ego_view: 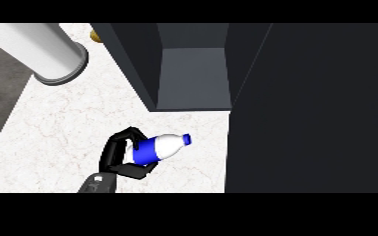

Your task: Pick up the bottled water, place it into the cabinet and close the cabinet

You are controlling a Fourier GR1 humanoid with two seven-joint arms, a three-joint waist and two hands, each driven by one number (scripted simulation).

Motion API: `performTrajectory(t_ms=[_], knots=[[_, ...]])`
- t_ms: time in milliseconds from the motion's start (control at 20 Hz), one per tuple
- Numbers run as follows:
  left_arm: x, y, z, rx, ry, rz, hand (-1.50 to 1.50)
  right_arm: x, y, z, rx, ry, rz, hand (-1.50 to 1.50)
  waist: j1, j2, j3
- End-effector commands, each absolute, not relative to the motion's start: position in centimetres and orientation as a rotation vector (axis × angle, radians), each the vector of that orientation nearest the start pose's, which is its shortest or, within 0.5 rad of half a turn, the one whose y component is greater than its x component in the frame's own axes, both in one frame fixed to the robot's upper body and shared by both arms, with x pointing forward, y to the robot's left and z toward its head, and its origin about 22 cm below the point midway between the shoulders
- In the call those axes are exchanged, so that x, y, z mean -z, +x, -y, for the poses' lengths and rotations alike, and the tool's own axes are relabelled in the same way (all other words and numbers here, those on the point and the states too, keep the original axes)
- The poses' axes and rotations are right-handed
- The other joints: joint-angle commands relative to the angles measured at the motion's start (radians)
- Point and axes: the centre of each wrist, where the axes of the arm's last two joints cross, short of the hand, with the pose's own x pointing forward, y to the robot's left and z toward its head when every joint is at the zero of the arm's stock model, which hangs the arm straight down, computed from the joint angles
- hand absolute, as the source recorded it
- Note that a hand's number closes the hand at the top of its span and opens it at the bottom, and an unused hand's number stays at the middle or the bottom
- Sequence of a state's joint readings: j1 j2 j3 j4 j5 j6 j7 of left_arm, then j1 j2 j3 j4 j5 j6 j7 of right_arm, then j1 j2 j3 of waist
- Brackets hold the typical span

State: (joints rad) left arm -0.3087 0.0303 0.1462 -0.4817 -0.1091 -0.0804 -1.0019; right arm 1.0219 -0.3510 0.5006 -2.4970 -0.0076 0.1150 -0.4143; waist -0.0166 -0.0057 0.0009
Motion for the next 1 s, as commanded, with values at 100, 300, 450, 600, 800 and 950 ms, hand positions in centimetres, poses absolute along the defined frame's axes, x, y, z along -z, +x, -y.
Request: performTrajectory(t_ms=[100,300,450,600,800,950], knots=[[14.2,26.6,-19.4,0.100,-0.202,1.787,1.50,-15.0,2.1,21.8,-0.193,0.310,1.897,-1.50,-0.007,-0.001,-0.002],[10.8,29.4,-17.4,0.076,-0.218,1.767,1.50,-13.7,2.1,22.2,-0.185,0.302,1.905,-1.50,-0.004,-0.003,-0.001],[9.4,29.5,-15.4,0.083,-0.171,1.768,1.50,-13.3,1.6,22.7,-0.192,0.304,1.895,-1.50,-0.012,-0.003,-0.001],[6.6,31.0,-13.4,0.097,-0.191,1.744,1.50,-14.5,1.9,22.8,-0.166,0.291,1.911,-1.50,-0.002,0.001,-0.001],[3.3,32.3,-9.7,0.079,-0.151,1.724,1.50,-12.4,2.6,22.5,-0.167,0.298,1.915,-1.50,-0.013,0.006,-0.001],[2.9,32.7,-8.7,0.076,-0.095,1.735,1.50,-12.9,1.9,22.6,-0.155,0.319,1.905,-1.50,-0.026,0.005,-0.002]])
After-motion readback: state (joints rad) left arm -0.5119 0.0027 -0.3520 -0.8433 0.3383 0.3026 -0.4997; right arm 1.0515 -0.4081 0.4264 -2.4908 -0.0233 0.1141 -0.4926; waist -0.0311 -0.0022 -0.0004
